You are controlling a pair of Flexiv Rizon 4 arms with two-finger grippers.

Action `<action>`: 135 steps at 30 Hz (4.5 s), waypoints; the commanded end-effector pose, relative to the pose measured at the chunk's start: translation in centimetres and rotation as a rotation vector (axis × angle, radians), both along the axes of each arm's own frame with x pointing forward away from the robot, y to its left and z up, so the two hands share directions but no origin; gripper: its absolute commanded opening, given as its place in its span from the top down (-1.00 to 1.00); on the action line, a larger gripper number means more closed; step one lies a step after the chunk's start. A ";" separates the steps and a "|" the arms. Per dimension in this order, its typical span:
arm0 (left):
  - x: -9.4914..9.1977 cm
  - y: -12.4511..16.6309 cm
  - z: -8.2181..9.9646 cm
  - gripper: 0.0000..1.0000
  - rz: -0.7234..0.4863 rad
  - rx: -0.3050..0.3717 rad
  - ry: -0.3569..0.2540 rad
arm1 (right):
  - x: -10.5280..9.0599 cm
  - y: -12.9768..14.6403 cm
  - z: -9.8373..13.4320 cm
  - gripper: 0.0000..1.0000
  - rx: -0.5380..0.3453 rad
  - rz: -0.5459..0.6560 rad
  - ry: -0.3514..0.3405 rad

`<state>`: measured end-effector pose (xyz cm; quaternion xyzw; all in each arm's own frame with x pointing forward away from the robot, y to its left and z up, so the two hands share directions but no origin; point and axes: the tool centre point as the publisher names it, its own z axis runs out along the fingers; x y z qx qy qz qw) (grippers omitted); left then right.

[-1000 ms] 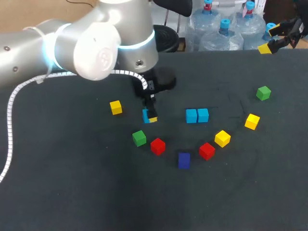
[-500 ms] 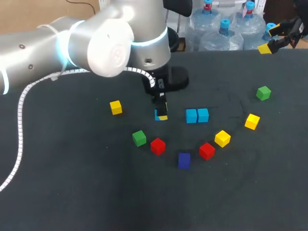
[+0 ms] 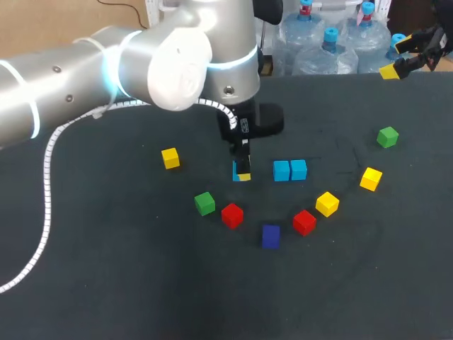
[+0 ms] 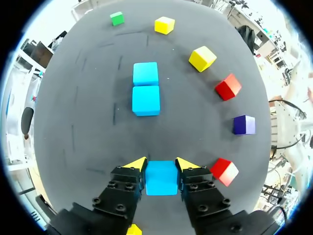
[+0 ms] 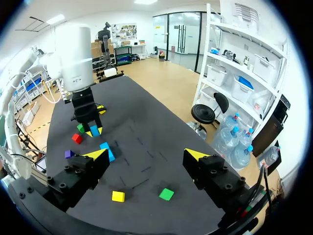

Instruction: Place the blue cubes, place green cubes on the blue cubes, place the yellow cubes on the green cubes, then place the red cubes on the yellow cubes, and place purple cube on the red cubes.

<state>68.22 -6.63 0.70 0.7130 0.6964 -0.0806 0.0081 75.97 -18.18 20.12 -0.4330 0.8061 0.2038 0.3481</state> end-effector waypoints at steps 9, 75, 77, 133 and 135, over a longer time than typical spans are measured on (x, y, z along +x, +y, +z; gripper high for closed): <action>0.3 0.1 -0.3 -1.00 0.016 -0.003 0.012 | 0.0 0.0 0.0 -1.00 0.000 -0.001 -0.001; 0.0 1.5 0.0 1.00 0.102 -0.029 0.070 | 0.0 0.0 0.0 -1.00 0.000 -0.001 -0.001; 0.1 1.5 0.0 1.00 0.099 -0.027 0.068 | 0.0 0.0 0.0 -1.00 0.000 -0.001 -0.001; 2.5 -2.2 0.3 1.00 -0.245 -0.004 0.032 | 0.0 0.0 0.0 -1.00 0.000 -0.001 -0.001; 2.5 -2.2 0.3 1.00 -0.249 -0.004 0.034 | 0.0 0.0 0.0 -1.00 0.000 -0.001 -0.001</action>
